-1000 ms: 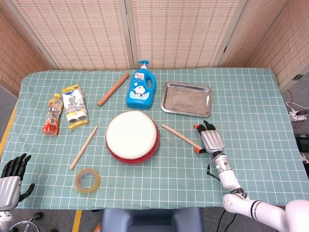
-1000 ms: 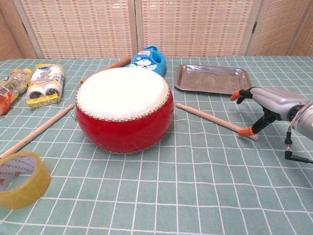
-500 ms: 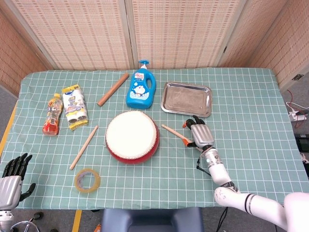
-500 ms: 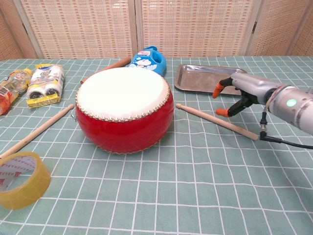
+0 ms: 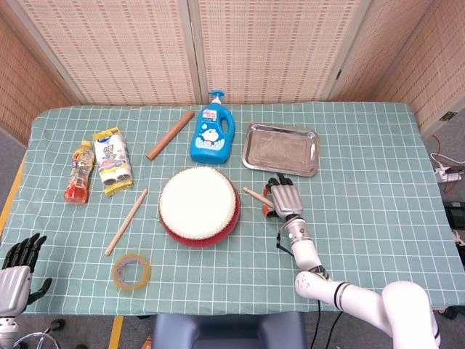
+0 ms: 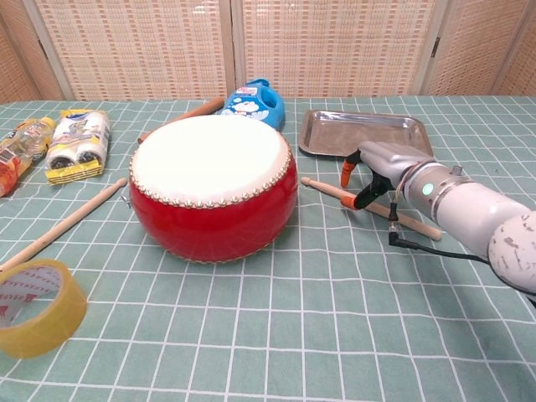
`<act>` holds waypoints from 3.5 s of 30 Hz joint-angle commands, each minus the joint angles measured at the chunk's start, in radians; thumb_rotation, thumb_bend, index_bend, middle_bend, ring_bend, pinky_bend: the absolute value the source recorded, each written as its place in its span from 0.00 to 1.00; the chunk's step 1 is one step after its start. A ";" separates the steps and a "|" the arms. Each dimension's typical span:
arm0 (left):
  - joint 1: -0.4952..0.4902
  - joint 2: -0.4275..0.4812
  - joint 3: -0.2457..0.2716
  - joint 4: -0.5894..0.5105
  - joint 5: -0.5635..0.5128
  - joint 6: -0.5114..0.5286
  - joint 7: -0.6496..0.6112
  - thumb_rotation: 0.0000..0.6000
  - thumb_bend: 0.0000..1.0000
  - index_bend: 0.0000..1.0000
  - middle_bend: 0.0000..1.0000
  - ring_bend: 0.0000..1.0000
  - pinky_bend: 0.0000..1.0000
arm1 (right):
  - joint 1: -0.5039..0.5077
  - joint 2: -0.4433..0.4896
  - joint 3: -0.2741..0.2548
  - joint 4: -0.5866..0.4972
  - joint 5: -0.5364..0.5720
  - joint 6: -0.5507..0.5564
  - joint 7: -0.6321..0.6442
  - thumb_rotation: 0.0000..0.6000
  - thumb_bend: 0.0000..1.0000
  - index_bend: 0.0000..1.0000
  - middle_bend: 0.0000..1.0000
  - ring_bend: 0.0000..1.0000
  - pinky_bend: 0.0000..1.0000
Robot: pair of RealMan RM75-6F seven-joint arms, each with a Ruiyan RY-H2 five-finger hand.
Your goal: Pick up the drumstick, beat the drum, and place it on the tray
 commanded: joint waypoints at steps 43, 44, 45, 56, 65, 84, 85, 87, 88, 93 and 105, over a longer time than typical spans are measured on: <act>0.015 0.027 0.009 -0.034 0.029 0.032 0.015 1.00 0.26 0.02 0.00 0.00 0.03 | -0.261 0.326 -0.021 -0.169 -0.582 0.074 1.482 0.88 0.49 0.59 0.23 0.07 0.19; 0.015 0.029 0.010 -0.038 0.030 0.033 0.019 1.00 0.25 0.02 0.00 0.00 0.03 | -0.258 0.321 -0.032 -0.140 -0.600 0.073 1.540 0.88 0.49 0.59 0.24 0.08 0.20; 0.015 0.031 0.010 -0.044 0.031 0.033 0.023 1.00 0.25 0.02 0.00 0.00 0.03 | -0.254 0.312 -0.042 -0.102 -0.616 0.071 1.621 0.88 0.49 0.59 0.24 0.09 0.20; 0.013 0.049 0.016 -0.095 0.039 0.031 0.074 1.00 0.25 0.02 0.00 0.00 0.03 | -0.191 0.159 -0.110 0.249 -0.679 0.036 2.200 0.88 0.49 0.57 0.30 0.21 0.30; 0.009 0.056 0.020 -0.112 0.039 0.018 0.094 1.00 0.26 0.02 0.00 0.00 0.03 | -0.147 0.075 -0.181 0.425 -0.738 0.052 2.486 0.88 0.51 0.44 0.34 0.25 0.31; 0.006 0.045 0.026 -0.085 0.045 0.011 0.065 1.00 0.26 0.03 0.00 0.00 0.03 | -0.168 0.068 -0.337 0.533 -0.846 0.240 2.718 0.88 0.54 0.38 0.41 0.38 0.46; 0.006 0.045 0.026 -0.084 0.045 0.011 0.064 1.00 0.26 0.03 0.00 0.00 0.03 | -0.171 0.070 -0.344 0.531 -0.850 0.249 2.720 0.88 0.54 0.38 0.41 0.38 0.46; 0.006 0.044 0.026 -0.082 0.046 0.012 0.062 1.00 0.26 0.03 0.00 0.00 0.03 | -0.178 0.078 -0.359 0.524 -0.860 0.272 2.726 0.88 0.54 0.38 0.41 0.39 0.46; 0.006 0.044 0.026 -0.081 0.047 0.013 0.061 1.00 0.26 0.03 0.00 0.00 0.03 | -0.181 0.082 -0.367 0.521 -0.865 0.283 2.730 0.88 0.54 0.38 0.41 0.39 0.46; 0.007 0.041 0.028 -0.077 0.048 0.013 0.058 1.00 0.26 0.03 0.00 0.00 0.03 | -0.200 0.106 -0.404 0.504 -0.890 0.339 2.739 0.88 0.54 0.38 0.42 0.42 0.48; 0.003 0.040 0.029 -0.081 0.053 0.010 0.064 1.00 0.25 0.03 0.00 0.00 0.03 | -0.234 0.150 -0.462 0.468 -0.913 0.404 2.727 0.88 0.54 0.38 0.44 0.44 0.51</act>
